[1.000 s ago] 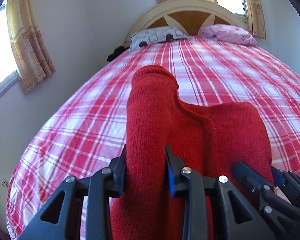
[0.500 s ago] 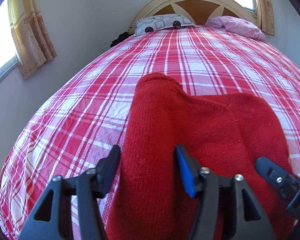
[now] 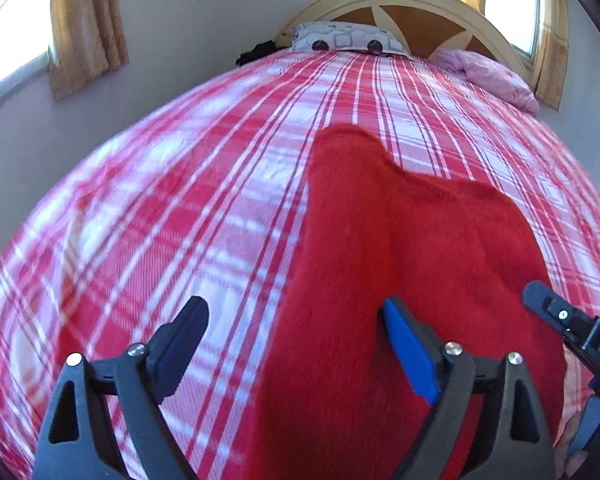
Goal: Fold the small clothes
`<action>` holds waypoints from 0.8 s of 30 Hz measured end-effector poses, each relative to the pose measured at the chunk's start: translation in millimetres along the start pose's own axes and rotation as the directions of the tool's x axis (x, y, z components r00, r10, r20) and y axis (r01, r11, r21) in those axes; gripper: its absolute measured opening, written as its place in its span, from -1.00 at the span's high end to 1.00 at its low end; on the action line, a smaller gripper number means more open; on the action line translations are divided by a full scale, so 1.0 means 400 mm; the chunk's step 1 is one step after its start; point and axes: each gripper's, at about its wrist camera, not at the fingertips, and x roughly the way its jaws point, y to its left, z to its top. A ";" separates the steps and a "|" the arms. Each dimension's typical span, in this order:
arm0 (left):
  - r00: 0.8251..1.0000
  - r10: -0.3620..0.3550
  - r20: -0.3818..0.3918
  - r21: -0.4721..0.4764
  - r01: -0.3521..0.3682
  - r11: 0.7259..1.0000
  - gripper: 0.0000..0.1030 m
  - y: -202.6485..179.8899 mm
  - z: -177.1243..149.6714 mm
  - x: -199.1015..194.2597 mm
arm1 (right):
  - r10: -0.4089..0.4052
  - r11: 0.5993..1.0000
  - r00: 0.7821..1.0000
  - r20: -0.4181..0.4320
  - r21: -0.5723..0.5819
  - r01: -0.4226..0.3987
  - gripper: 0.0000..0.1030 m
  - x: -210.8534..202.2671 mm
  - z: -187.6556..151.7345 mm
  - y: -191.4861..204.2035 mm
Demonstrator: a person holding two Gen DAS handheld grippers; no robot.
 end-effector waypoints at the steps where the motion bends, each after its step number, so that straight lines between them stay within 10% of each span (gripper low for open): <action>1: 1.000 -0.022 -0.008 -0.022 0.022 1.000 -0.77 0.010 -0.009 0.001 | -0.019 0.999 1.000 0.013 -0.037 0.020 0.00 -0.016 -0.009 0.013; 10: 0.999 -0.036 -0.013 -0.097 0.034 0.995 -0.77 0.028 -0.049 -0.024 | -0.102 0.954 0.980 0.173 -0.260 0.145 0.10 -0.141 -0.088 0.118; 24: 1.000 -0.001 -0.015 -0.102 -0.001 0.995 -0.80 0.021 -0.063 -0.011 | -0.064 0.969 0.994 -0.091 -0.244 0.040 0.06 -0.026 -0.122 0.075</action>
